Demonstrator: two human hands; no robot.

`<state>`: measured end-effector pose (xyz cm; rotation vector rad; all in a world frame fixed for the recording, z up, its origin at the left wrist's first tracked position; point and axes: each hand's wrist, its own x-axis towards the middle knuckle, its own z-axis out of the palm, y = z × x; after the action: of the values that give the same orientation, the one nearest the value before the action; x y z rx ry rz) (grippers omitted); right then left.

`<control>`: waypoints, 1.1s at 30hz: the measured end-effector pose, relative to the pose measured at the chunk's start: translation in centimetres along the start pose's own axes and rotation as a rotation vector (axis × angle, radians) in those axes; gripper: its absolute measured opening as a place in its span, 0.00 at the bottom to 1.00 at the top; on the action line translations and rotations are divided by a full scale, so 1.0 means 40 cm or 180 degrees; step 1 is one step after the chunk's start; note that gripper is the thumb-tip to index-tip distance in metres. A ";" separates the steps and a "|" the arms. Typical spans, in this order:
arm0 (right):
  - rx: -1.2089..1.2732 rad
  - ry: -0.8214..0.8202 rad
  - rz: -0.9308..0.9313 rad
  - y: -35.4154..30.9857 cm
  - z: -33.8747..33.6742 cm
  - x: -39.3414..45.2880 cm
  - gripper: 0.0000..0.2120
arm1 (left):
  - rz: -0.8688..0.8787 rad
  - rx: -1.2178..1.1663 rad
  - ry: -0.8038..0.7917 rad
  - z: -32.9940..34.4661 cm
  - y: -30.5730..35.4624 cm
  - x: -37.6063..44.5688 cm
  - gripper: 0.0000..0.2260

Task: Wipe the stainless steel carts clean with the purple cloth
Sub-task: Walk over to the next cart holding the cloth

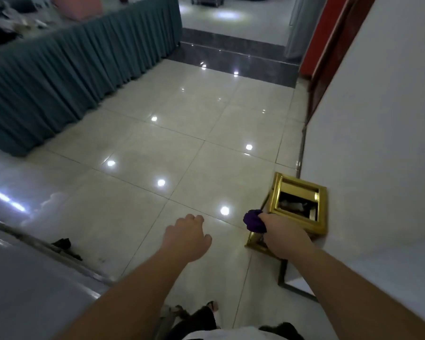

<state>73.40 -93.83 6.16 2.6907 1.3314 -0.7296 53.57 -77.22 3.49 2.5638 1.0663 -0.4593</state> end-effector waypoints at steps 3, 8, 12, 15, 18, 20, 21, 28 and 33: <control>-0.0148 -0.0128 -0.0199 -0.039 -0.043 0.136 0.10 | -0.0182 -0.0134 0.0053 -0.058 -0.045 0.091 0.28; -0.0479 -0.0282 -0.0689 -0.138 -0.108 0.400 0.12 | -0.0713 -0.0427 0.0067 -0.104 -0.147 0.210 0.28; -0.0764 -0.0494 -0.1338 -0.273 -0.176 0.637 0.12 | -0.1351 -0.0714 0.0225 -0.146 -0.249 0.297 0.27; -0.1032 -0.0720 -0.1971 -0.408 -0.235 0.784 0.10 | -0.1972 -0.0990 0.0381 -0.191 -0.314 0.333 0.26; -0.1342 -0.0840 -0.2513 -0.550 -0.273 0.871 0.09 | -0.2483 -0.1204 0.0413 -0.206 -0.360 0.325 0.26; -0.1573 -0.0896 -0.2876 -0.656 -0.274 0.905 0.09 | -0.2779 -0.1466 0.0426 -0.195 -0.394 0.301 0.26; -0.1644 -0.0918 -0.3062 -0.710 -0.268 0.915 0.11 | -0.2947 -0.1622 0.0445 -0.185 -0.410 0.286 0.26; -0.2135 -0.1327 -0.4233 -1.063 -0.128 0.893 0.12 | -0.3892 -0.2285 0.0451 -0.077 -0.554 0.207 0.26; -0.2612 -0.1497 -0.4602 -1.239 -0.038 0.848 0.13 | -0.4260 -0.2543 0.0582 -0.053 -0.673 0.169 0.24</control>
<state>53.75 -37.32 0.64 0.6282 2.4616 -0.5242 38.95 -54.20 -2.04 0.9650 2.3167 -0.0096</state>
